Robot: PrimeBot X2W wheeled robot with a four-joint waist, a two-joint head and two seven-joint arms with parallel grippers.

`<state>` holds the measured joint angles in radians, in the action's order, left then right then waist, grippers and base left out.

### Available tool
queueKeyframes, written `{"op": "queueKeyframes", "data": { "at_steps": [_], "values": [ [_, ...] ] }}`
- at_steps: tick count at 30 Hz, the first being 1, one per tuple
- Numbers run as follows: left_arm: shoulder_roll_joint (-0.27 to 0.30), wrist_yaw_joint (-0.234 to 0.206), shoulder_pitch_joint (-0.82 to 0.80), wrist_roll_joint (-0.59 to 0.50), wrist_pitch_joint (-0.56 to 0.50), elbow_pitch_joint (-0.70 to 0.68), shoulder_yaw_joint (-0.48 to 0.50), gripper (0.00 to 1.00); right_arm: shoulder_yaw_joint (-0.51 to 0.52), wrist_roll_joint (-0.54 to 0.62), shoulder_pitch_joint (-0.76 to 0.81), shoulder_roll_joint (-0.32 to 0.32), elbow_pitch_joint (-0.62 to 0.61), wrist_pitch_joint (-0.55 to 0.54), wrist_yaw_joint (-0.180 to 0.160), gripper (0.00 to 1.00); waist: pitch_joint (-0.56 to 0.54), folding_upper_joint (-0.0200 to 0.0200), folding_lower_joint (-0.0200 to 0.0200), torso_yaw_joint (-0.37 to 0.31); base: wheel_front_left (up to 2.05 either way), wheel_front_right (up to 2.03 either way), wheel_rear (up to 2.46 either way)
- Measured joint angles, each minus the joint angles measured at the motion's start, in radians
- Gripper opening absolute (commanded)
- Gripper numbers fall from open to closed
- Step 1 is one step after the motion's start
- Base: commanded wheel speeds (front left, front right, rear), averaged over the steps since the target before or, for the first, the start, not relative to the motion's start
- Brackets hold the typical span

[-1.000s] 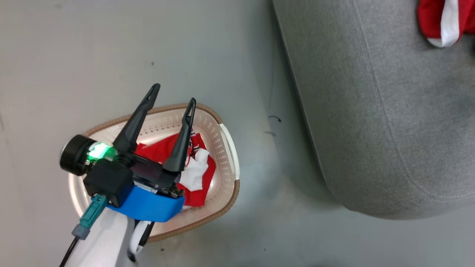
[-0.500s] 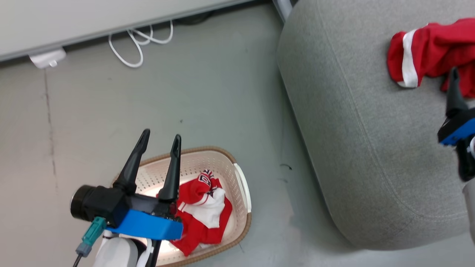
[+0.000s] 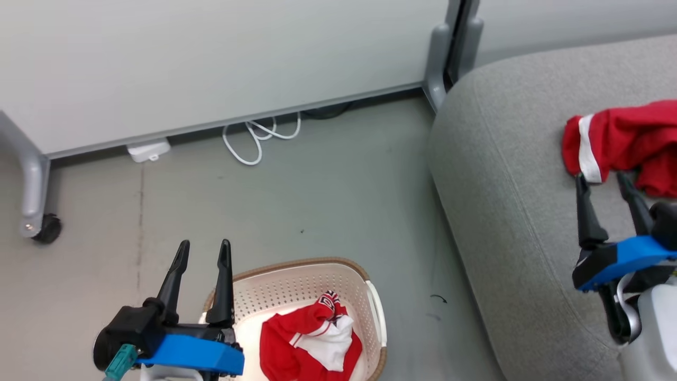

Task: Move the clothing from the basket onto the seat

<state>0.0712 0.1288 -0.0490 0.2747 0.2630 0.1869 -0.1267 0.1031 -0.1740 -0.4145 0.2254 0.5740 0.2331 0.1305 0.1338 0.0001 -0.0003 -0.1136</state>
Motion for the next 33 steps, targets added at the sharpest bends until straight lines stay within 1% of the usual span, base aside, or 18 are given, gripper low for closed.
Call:
{"op": "queueKeyframes", "data": {
  "at_steps": [4,9,14,18,23,33],
  "values": [
    [-0.006,0.0,0.013,0.001,0.0,0.03,0.033,1.0,0.016,0.043,0.101,-0.036,-0.141,-0.048,0.0,1.0,-0.038,0.0,0.0,0.031,0.0,0.0,0.0],
    [-0.008,0.0,0.022,-0.003,0.0,0.078,0.068,1.0,0.034,0.093,0.225,-0.101,-0.302,-0.102,0.0,1.0,-0.081,0.0,0.0,0.07,0.0,0.0,0.0],
    [-0.001,0.0,0.02,-0.011,0.0,0.126,0.076,1.0,0.031,0.117,0.316,-0.143,-0.397,-0.132,0.0,1.0,-0.118,0.0,0.0001,0.103,0.0,0.0,0.0],
    [0.007,0.0,0.02,-0.011,0.0,0.153,0.076,1.0,0.01,0.121,0.37,-0.161,-0.434,-0.146,0.0,1.0,-0.142,0.0,0.0001,0.124,0.0,0.0,0.0],
    [0.013,0.0,0.018,-0.01,0.0,0.177,0.078,1.0,-0.03,0.125,0.403,-0.17,-0.447,-0.154,0.0,1.0,-0.161,0.0,0.0002,0.143,0.0,0.0,0.0],
    [0.017,0.0,0.021,-0.01,0.0,0.201,0.09,1.0,-0.035,0.11,0.411,-0.173,-0.456,-0.154,0.0,1.0,-0.168,0.0,0.0003,0.153,0.0,0.0,0.0]
  ]
}}
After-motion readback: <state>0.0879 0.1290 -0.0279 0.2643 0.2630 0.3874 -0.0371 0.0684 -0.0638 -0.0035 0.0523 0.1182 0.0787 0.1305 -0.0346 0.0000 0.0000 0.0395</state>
